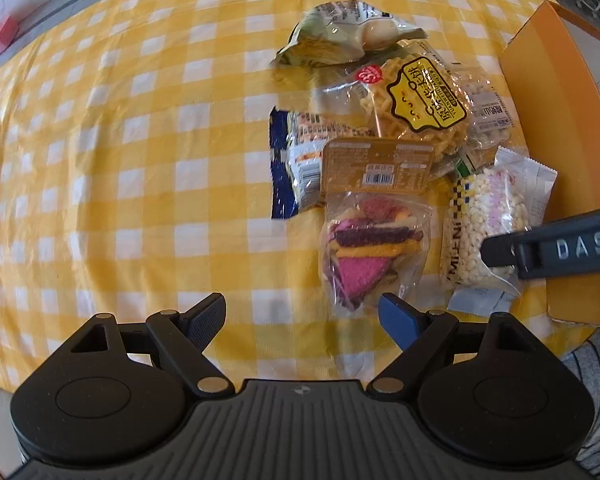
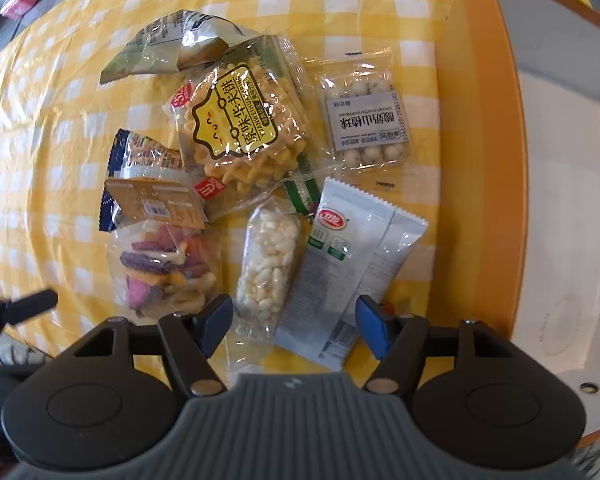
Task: Organize snacks
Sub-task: 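Move the right tool toward the white-and-blue puffed snack bag while the left tool approaches the purple chip bag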
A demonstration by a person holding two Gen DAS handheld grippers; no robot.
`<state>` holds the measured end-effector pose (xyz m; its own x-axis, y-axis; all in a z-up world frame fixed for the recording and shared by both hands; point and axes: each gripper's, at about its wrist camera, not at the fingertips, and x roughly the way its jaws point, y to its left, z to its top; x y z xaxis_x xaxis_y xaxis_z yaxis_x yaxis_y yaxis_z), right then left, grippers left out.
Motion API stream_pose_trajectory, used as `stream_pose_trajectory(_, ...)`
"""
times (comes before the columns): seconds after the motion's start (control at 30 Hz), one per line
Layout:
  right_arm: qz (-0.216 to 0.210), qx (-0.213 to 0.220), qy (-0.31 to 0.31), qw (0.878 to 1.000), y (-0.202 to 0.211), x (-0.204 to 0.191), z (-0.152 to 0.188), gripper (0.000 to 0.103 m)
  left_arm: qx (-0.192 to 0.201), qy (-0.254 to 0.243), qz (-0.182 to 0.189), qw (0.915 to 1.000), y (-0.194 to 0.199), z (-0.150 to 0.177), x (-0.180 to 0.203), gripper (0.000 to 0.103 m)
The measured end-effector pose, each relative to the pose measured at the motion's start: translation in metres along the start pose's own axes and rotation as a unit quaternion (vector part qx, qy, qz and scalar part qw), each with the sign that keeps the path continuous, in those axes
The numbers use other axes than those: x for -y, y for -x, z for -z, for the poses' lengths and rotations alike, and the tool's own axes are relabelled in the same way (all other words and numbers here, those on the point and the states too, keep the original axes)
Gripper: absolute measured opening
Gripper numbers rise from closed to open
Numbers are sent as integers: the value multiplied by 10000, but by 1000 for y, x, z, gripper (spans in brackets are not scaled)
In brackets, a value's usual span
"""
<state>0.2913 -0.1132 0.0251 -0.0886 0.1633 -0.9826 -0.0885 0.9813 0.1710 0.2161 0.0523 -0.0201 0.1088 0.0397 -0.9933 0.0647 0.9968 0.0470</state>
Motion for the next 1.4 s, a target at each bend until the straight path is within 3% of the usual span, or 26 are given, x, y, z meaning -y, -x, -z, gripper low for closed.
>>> stream_pose_trajectory(0.17,102,90,34,9999,4,6,7,66,152,59,-104,9998,-5,-13,4,101)
stream_pose_trajectory(0.33,281,191,112,9994,3,7,13,55,188,308,31,9993,-13,-21,11,103)
stream_pose_trajectory(0.43,466,210,325,9982,-6,2,16,53,268,173,-186,9993,-8,-21,22,103)
stream_pose_trajectory(0.5,411,156,239,9987,-8,6,16,45,352,47,-183,9992,-6,-21,26,103)
stream_pose_trajectory(0.6,225,82,97,9997,-15,12,16,42,347,41,-37,9994,-10,-25,25,103)
stream_pose_trajectory(0.83,-4,-61,44,10000,-21,21,20,42,153,438,478,9978,-26,-30,22,103)
stream_pose_trajectory(1.0,5,-89,70,9999,-25,21,23,42,-458,595,672,9949,-52,-26,29,103)
stream_pose_trajectory(1.1,-56,-54,39,10000,-27,21,26,42,-416,764,705,9937,-57,-19,27,94)
stream_pose_trajectory(1.2,-85,-33,23,10000,-26,24,30,42,-324,650,722,9947,-53,-16,27,77)
stream_pose_trajectory(1.4,-116,-25,8,9999,-32,25,33,42,-463,667,749,9939,-52,-14,21,73)
